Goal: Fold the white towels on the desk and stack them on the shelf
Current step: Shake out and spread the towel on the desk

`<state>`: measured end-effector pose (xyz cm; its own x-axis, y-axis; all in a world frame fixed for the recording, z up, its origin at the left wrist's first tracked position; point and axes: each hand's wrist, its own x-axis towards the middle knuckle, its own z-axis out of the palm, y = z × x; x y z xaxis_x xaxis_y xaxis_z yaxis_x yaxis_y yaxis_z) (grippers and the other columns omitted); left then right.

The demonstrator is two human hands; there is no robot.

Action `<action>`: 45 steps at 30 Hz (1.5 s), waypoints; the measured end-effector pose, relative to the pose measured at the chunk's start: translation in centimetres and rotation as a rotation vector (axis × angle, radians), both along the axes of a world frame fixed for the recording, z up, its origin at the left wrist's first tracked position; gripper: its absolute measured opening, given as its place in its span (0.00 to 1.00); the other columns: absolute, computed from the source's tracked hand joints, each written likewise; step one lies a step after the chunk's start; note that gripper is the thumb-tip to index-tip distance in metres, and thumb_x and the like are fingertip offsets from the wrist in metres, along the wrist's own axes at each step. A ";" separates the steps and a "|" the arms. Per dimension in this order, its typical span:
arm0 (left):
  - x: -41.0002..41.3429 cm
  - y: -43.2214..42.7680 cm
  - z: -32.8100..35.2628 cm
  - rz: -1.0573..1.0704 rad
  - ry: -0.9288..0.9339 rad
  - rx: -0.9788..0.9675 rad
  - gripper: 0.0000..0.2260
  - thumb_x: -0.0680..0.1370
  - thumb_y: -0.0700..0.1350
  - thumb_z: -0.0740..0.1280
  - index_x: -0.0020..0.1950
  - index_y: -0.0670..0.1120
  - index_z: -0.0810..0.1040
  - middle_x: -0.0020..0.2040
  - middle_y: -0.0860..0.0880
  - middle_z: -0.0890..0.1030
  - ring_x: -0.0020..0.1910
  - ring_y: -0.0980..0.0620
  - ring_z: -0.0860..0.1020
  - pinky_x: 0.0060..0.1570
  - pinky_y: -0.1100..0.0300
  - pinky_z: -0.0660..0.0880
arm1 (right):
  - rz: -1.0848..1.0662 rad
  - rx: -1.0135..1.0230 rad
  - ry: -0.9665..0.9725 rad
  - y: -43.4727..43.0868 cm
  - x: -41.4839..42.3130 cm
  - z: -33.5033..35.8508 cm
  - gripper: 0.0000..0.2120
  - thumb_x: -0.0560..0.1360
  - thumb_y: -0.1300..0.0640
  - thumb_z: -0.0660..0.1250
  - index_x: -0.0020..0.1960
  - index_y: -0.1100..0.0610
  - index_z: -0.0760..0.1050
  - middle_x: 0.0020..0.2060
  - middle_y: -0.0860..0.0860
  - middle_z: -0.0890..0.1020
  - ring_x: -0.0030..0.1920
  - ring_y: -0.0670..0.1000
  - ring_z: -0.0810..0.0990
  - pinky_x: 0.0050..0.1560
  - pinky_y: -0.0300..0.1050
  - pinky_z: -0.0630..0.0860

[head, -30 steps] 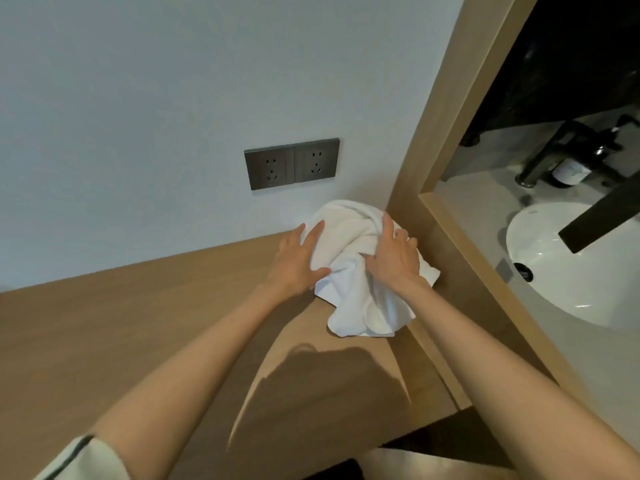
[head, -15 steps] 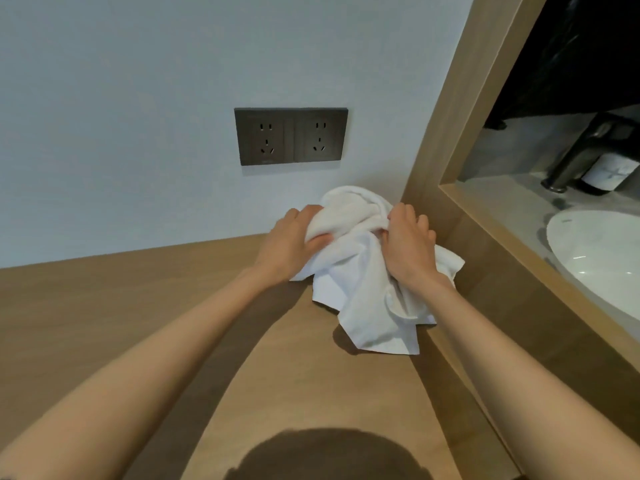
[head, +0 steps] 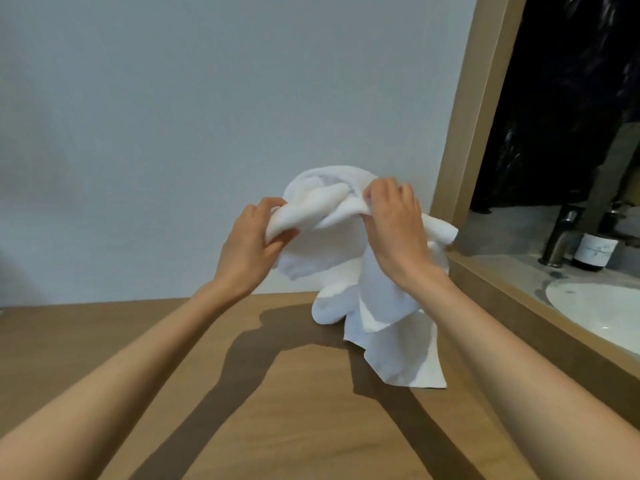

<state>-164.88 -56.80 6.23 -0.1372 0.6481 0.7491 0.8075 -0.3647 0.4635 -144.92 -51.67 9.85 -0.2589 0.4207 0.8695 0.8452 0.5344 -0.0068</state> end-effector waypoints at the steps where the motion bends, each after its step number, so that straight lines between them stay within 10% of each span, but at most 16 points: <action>1: -0.6 -1.6 0.5 0.024 -0.013 0.029 0.16 0.76 0.51 0.66 0.62 0.52 0.69 0.53 0.46 0.74 0.51 0.47 0.73 0.43 0.55 0.69 | 0.025 0.037 0.004 -1.2 -0.9 0.5 0.08 0.75 0.69 0.58 0.52 0.62 0.71 0.50 0.59 0.75 0.48 0.60 0.71 0.46 0.52 0.66; 16: -8.8 -18.5 -8.3 0.315 0.329 -0.101 0.15 0.73 0.45 0.70 0.53 0.51 0.66 0.43 0.45 0.71 0.42 0.41 0.72 0.39 0.55 0.67 | 0.255 0.047 -0.293 -12.1 -8.8 -10.1 0.21 0.61 0.70 0.74 0.47 0.56 0.68 0.41 0.55 0.75 0.38 0.56 0.74 0.33 0.47 0.70; 22: -10.1 -19.8 -12.6 0.119 0.246 -0.776 0.19 0.68 0.66 0.68 0.47 0.53 0.71 0.69 0.45 0.57 0.70 0.45 0.54 0.69 0.48 0.58 | 0.548 -0.843 -0.518 -13.2 -7.3 -12.2 0.14 0.74 0.47 0.68 0.56 0.49 0.70 0.52 0.44 0.74 0.50 0.45 0.73 0.52 0.44 0.71; 25: -9.5 -19.0 -11.8 0.030 -0.022 -0.652 0.15 0.76 0.57 0.63 0.43 0.45 0.76 0.75 0.43 0.57 0.76 0.46 0.50 0.71 0.48 0.53 | 0.643 -1.097 -0.255 -12.9 -6.8 -10.8 0.20 0.72 0.38 0.67 0.58 0.47 0.72 0.55 0.44 0.76 0.49 0.40 0.75 0.47 0.35 0.71; 29: -8.9 -17.5 -10.8 0.013 -0.036 -0.657 0.17 0.77 0.53 0.65 0.60 0.45 0.66 0.56 0.48 0.72 0.60 0.45 0.71 0.62 0.53 0.67 | 0.323 -0.997 -0.503 -10.9 -6.3 -10.7 0.35 0.72 0.39 0.65 0.73 0.53 0.60 0.69 0.51 0.69 0.67 0.53 0.69 0.65 0.50 0.68; 34: -8.9 -16.8 -11.2 0.022 -0.178 -0.675 0.38 0.68 0.55 0.74 0.70 0.52 0.55 0.58 0.52 0.69 0.57 0.49 0.73 0.58 0.54 0.72 | 0.194 -1.093 -0.587 -11.2 -5.9 -12.2 0.26 0.75 0.49 0.62 0.70 0.54 0.60 0.56 0.55 0.76 0.49 0.54 0.76 0.45 0.46 0.72; 40: -9.2 -18.3 -10.2 0.143 0.117 -0.531 0.10 0.73 0.53 0.69 0.47 0.48 0.75 0.42 0.51 0.79 0.42 0.49 0.77 0.37 0.59 0.72 | 0.206 -0.728 -0.391 -11.2 -3.9 -11.5 0.04 0.76 0.62 0.57 0.45 0.57 0.69 0.40 0.55 0.78 0.41 0.59 0.78 0.37 0.50 0.73; 45: -9.2 -19.9 -6.5 0.241 0.199 -0.205 0.06 0.77 0.46 0.64 0.44 0.46 0.77 0.41 0.49 0.75 0.39 0.49 0.74 0.34 0.62 0.65 | 0.442 -0.654 -0.003 -14.2 -2.9 -5.3 0.10 0.77 0.61 0.56 0.52 0.49 0.71 0.42 0.49 0.78 0.41 0.53 0.76 0.41 0.48 0.72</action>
<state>-174.03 -76.73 -0.23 -0.1686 0.7546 0.6342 0.9406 -0.0692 0.3325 -147.79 -65.91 4.54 -0.5234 0.7043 0.4796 0.5563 0.7088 -0.4337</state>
